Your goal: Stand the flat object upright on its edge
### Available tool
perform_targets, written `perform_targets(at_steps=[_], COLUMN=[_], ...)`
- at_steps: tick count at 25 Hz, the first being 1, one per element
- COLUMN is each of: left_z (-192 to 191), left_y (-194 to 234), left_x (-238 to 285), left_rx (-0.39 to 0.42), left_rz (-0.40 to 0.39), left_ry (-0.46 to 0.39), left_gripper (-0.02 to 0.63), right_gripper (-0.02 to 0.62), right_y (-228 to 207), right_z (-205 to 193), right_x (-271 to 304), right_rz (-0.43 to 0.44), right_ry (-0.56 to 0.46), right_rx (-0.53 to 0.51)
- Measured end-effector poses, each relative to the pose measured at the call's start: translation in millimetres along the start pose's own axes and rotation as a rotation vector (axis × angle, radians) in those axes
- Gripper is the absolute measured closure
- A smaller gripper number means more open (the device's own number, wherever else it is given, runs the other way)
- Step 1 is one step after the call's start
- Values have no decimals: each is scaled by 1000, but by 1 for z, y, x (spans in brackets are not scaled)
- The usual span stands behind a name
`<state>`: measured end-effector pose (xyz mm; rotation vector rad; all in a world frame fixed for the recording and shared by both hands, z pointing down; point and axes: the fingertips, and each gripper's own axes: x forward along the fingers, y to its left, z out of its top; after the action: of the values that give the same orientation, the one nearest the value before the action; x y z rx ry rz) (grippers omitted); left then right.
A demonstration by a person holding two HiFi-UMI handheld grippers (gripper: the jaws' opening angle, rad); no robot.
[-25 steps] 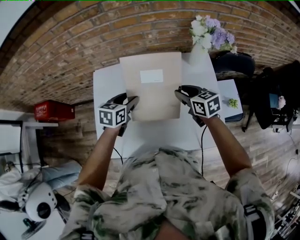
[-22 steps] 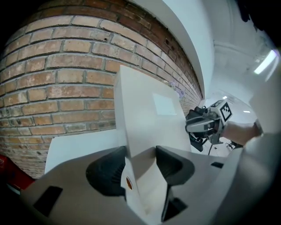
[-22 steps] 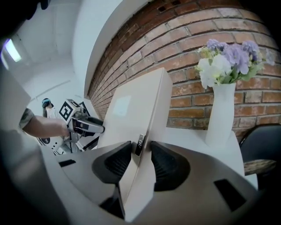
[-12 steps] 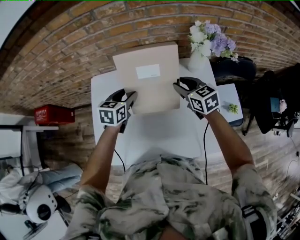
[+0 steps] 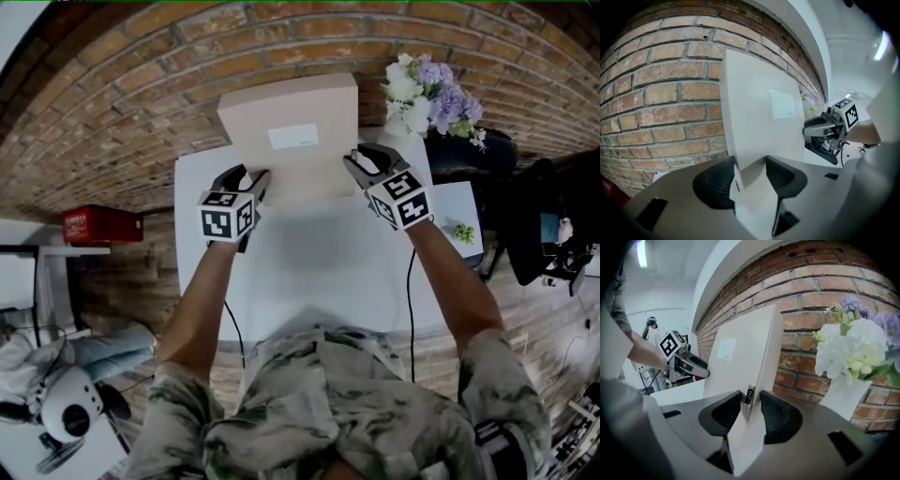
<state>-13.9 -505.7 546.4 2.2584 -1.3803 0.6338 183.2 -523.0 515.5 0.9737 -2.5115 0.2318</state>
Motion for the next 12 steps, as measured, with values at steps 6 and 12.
perform_targets(at_steps=[6, 12], left_z=[17, 22], left_y=[13, 22], left_x=[30, 54], left_rx=[28, 37], left_rz=[38, 58], left_ry=[-31, -53], left_gripper=[382, 382], right_gripper=[443, 445], right_y=[-26, -42], right_z=[-1, -2], right_x=[20, 36], right_rz=[-54, -108], right_ry=[-29, -34], right_rx=[-24, -83])
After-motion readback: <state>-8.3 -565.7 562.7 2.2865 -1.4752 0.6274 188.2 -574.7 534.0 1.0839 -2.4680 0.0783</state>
